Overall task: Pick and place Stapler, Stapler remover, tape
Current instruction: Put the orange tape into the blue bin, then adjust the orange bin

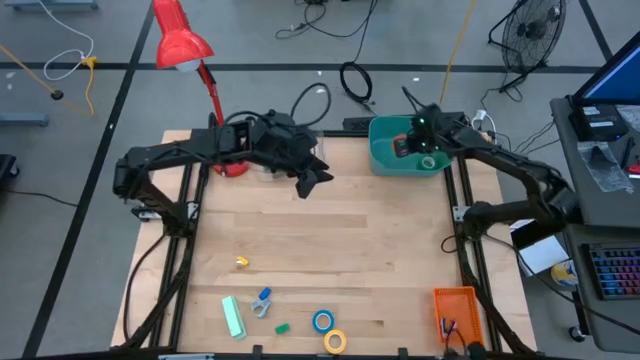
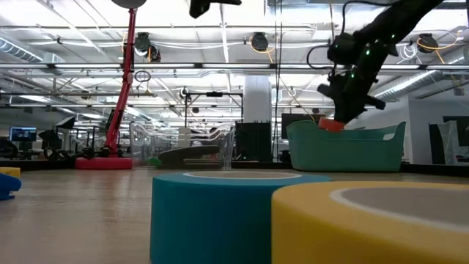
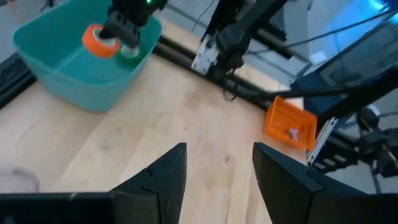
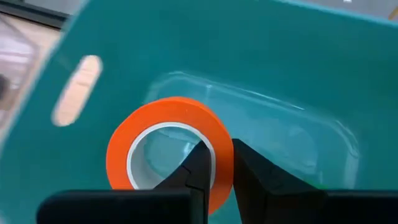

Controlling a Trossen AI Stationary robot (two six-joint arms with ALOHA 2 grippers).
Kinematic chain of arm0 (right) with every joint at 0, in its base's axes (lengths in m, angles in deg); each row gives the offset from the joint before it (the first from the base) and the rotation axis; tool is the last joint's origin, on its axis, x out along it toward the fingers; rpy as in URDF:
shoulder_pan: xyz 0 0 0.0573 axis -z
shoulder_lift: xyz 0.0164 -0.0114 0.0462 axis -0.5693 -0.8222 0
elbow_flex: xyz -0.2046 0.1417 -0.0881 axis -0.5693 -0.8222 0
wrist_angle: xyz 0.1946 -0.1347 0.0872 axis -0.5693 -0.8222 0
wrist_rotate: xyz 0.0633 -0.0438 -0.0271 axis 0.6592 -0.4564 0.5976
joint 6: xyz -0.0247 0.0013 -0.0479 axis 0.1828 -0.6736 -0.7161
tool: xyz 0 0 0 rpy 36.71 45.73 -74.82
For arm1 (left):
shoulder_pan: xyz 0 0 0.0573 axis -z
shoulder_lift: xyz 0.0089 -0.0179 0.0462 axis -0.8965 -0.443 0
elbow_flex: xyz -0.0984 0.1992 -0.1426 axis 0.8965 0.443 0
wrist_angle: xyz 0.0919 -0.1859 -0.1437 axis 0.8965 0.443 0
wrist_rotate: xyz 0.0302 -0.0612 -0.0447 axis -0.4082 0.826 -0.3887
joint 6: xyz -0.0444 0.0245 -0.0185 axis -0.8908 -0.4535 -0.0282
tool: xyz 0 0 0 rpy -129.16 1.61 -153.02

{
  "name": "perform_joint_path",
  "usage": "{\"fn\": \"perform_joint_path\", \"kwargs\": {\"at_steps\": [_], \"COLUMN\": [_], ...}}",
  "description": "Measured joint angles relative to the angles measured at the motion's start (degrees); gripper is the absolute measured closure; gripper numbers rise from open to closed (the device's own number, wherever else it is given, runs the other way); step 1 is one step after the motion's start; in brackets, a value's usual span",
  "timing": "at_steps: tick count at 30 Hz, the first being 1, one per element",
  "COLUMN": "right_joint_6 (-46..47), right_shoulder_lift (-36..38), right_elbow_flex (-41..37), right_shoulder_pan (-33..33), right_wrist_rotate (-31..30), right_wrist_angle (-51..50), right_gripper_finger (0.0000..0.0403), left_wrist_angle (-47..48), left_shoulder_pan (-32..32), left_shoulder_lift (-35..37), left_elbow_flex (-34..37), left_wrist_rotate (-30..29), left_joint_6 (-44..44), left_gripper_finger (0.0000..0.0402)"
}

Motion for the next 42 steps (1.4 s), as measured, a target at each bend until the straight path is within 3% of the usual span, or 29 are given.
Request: {"fn": "perform_joint_path", "kwargs": {"at_steps": [9,19,29,35,42], "right_joint_6": [-1.8,-2.6,-3.8,-2.4,3.2], "right_shoulder_lift": [-10.1,-15.2,-15.5,-11.8,1.0], "right_elbow_flex": [0.0,0.0,0.0,0.0,0.0], "right_shoulder_pan": [2.1,2.1,2.0,2.0,2.0], "right_wrist_rotate": [-1.7,-3.2,-2.9,1.5,13.0], "right_wrist_angle": [-0.1,2.8,3.0,5.8,15.7], "right_gripper_finger": [0.0367,0.0365,0.0282,0.0254,0.0262], "left_wrist_angle": [1.9,3.0,4.0,4.1,3.6], "left_shoulder_pan": [1.1,3.4,3.7,3.8,3.8], "left_shoulder_lift": [1.7,1.7,1.7,1.7,3.8], "left_elbow_flex": [0.1,0.1,0.1,0.1,0.0], "left_wrist_rotate": [-3.0,-4.4,-5.9,-7.4,-7.4], "left_joint_6": [-0.7,-1.3,-1.4,-1.5,-1.3], "left_gripper_finger": [0.0216,0.0216,0.0216,0.0216,0.0216]}}
